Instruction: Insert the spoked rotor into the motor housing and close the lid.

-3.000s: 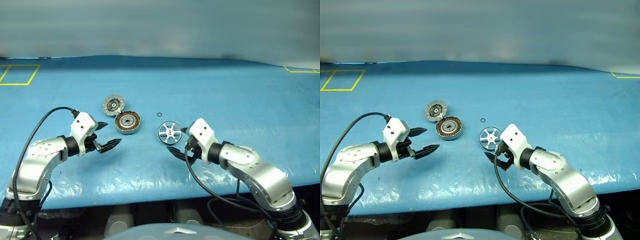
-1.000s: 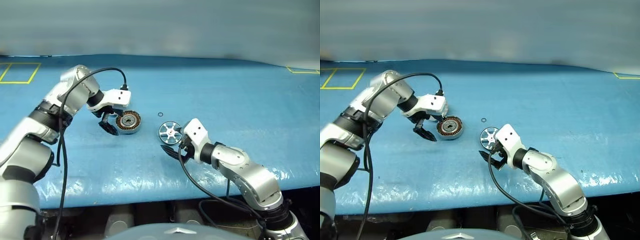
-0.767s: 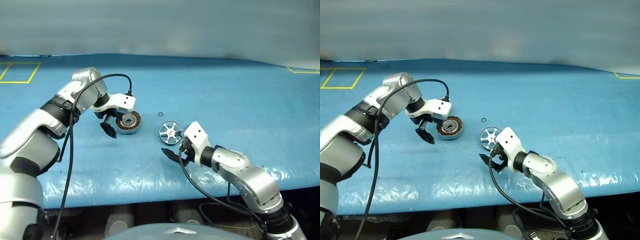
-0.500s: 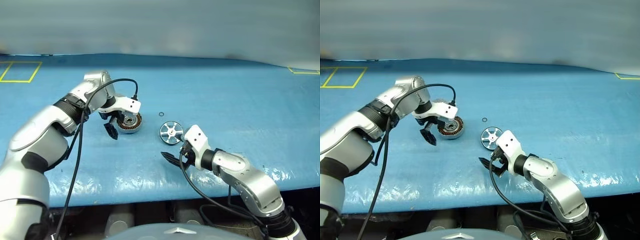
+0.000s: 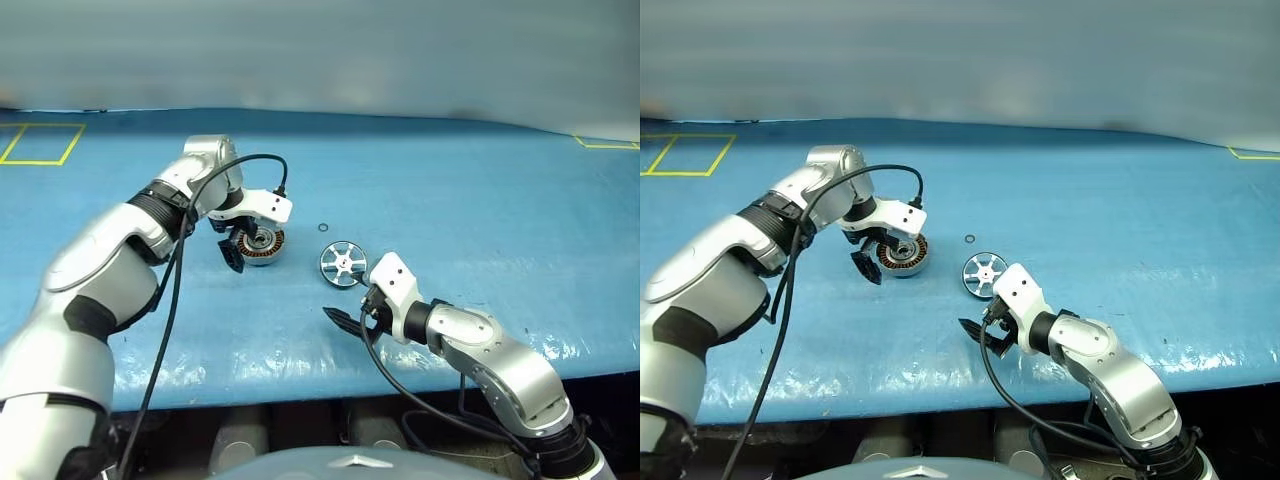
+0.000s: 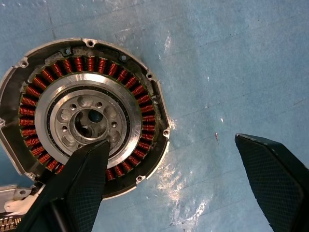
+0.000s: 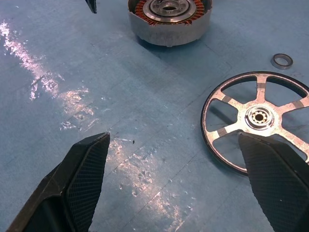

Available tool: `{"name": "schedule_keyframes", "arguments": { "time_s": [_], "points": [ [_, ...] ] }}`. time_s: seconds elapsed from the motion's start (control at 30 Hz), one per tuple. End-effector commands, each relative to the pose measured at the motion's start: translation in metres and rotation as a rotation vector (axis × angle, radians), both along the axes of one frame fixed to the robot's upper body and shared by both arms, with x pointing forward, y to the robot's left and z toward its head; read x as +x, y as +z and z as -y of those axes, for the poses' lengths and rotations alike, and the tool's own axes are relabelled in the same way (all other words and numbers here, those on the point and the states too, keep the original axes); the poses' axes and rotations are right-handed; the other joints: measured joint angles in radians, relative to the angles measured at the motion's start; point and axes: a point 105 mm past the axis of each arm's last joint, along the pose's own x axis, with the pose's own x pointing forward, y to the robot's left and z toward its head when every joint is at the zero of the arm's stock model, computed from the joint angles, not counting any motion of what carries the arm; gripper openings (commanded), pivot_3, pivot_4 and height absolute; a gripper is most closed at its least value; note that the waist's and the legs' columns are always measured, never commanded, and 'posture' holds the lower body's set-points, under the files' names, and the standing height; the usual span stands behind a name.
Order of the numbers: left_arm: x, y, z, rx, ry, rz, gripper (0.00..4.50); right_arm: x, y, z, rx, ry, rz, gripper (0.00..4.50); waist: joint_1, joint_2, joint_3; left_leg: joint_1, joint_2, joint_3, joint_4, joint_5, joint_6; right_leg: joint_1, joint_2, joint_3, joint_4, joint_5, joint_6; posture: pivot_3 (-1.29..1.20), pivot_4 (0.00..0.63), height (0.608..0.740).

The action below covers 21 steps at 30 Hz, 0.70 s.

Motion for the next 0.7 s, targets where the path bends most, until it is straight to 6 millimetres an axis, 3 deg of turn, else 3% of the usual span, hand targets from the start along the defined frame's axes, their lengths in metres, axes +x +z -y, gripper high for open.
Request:
{"name": "schedule_keyframes", "arguments": {
  "time_s": [0.03, 0.57, 0.63, 0.7],
  "points": [
    [0.006, 0.01, 0.003, -0.017, 0.006, 0.035, 4.5, -0.003, 0.011, -0.004, 0.023, 0.009, 0.045, 4.47, 0.0, 0.0, 0.0, 0.0, 0.0, 0.0, 0.0, 0.0, 0.0, 0.0, 0.0, 0.0, 0.001, 0.0, 0.0, 0.0, 0.15, 0.74],
    [0.011, -0.002, 0.008, -0.016, 0.015, 0.024, 4.5, -0.005, 0.01, -0.002, 0.027, -0.03, 0.043, 4.47, -0.002, -0.001, 0.001, 0.0, 0.0, 0.0, 0.004, 0.0, 0.0, -0.001, 0.0, 0.0, 0.006, -0.001, -0.001, 0.0, 0.15, 0.74],
    [0.012, -0.005, 0.01, -0.025, 0.015, 0.038, 4.14, -0.005, 0.011, -0.003, 0.03, -0.035, 0.047, 4.5, -0.002, -0.001, 0.001, 0.0, 0.0, 0.0, 0.004, 0.0, 0.0, -0.001, 0.0, 0.0, 0.006, -0.001, -0.001, 0.0, 0.15, 0.74],
    [0.014, -0.009, 0.01, -0.022, 0.009, 0.059, 4.14, -0.004, 0.012, -0.002, 0.034, -0.043, 0.051, 4.5, -0.002, -0.001, 0.001, 0.0, 0.0, -0.001, 0.004, 0.0, 0.0, -0.001, 0.0, 0.0, 0.006, -0.001, -0.001, 0.0, 0.15, 0.74]
  ]
}}
